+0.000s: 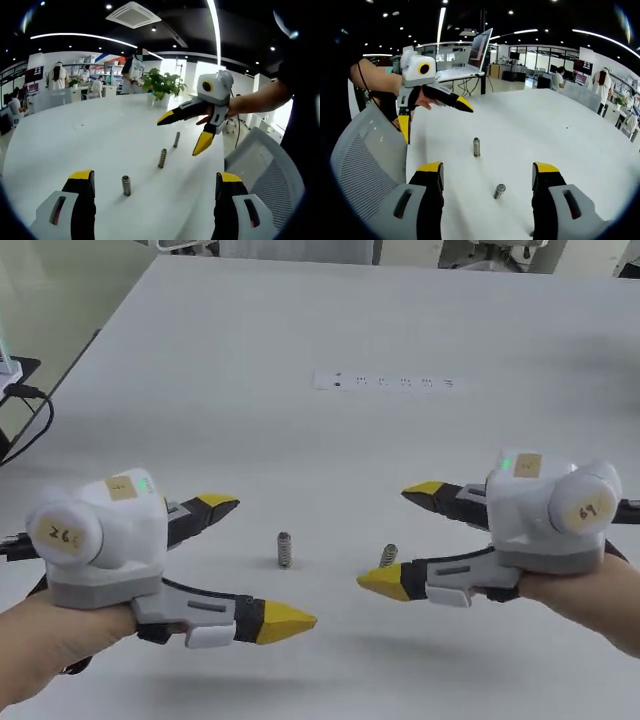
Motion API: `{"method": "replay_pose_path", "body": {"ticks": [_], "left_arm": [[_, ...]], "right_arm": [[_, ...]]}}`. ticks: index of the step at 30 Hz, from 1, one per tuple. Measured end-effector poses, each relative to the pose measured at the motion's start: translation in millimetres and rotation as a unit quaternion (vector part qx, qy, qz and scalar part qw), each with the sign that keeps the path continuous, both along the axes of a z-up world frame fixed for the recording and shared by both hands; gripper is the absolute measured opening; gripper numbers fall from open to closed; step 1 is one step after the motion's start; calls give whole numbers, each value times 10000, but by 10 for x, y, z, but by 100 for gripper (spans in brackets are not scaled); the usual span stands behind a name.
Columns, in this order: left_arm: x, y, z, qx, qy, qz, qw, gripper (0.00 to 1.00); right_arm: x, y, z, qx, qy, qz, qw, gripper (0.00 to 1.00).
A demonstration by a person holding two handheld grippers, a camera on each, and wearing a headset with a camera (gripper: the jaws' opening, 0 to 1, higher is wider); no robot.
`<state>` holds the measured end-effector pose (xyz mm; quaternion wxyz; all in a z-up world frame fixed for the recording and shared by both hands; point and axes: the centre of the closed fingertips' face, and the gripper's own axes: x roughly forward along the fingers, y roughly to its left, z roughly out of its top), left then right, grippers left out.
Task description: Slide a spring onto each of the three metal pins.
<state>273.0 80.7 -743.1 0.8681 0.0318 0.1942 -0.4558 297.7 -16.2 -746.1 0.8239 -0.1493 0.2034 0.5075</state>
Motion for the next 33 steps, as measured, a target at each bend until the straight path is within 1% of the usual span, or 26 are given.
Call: {"method": "replay_pose_path", "body": {"ticks": [1, 3, 5, 7, 8, 10, 12, 14, 16, 18, 21, 24, 25, 27, 29, 31, 32, 33], "left_arm": [[0, -3, 4, 0, 3, 13, 10000, 98], [-8, -7, 17, -10, -4, 25, 10000, 98], [0, 1, 31, -45, 8, 118, 9999, 98], [-10, 2, 40, -51, 11, 150, 9999, 98], [-15, 4, 39, -33, 8, 163, 9999, 98], [-39, 5, 36, 2, 23, 161, 9999, 98], [-64, 13, 33, 52, 37, 158, 9999, 98], [-81, 25, 36, 65, 40, 173, 9998, 98], [-100, 50, 47, 69, 32, 205, 9998, 98], [-119, 77, 63, 43, 29, 265, 9996, 98], [-166, 111, 68, 55, 40, 323, 9995, 98], [-212, 143, 58, 94, 54, 353, 9993, 98], [-229, 165, 53, 101, 84, 395, 9991, 98], [-257, 187, 35, 36, 196, 484, 9986, 98], [-279, 193, -6, 96, 215, 541, 9983, 98], [-305, 209, -90, 240, 419, 623, 9969, 98], [-313, 195, -125, 284, 481, 648, 9963, 98], [-306, 195, -149, 305, 487, 665, 9961, 97]], "right_arm": [[-1, -53, 8, 12, -8, -61, 10000, 77], [-32, -183, 25, 46, -27, -152, 9999, 81], [-74, -321, 27, 92, 50, -258, 9996, 82], [-98, -431, 35, 134, 33, -333, 9994, 84], [-113, -525, 32, 122, 45, -427, 9990, 85], [-138, -678, 43, 166, 67, -577, 9982, 85], [-173, -830, 53, 257, 139, -745, 9968, 85], [-216, -960, 25, 206, 209, -842, 9960, 84], [-261, -1115, 6, 154, 186, -949, 9952, 83], [-319, -1250, 0, 196, 279, -1099, 9934, 83], [-395, -1432, -33, 162, 321, -1220, 9919, 83], [-438, -1516, -64, 122, 399, -1290, 9908, 84], [-449, -1551, -77, 104, 431, -1326, 9902, 84], [-450, -1588, -95, 40, 487, -1370, 9894, 84], [-448, -1589, -116, -50, 563, -1375, 9889, 84], [-443, -1573, -140, -124, 645, -1385, 9882, 84], [-458, -1567, -188, -247, 786, -1364, 9872, 84], [-474, -1559, -226, -329, 887, -1351, 9863, 85]]}}
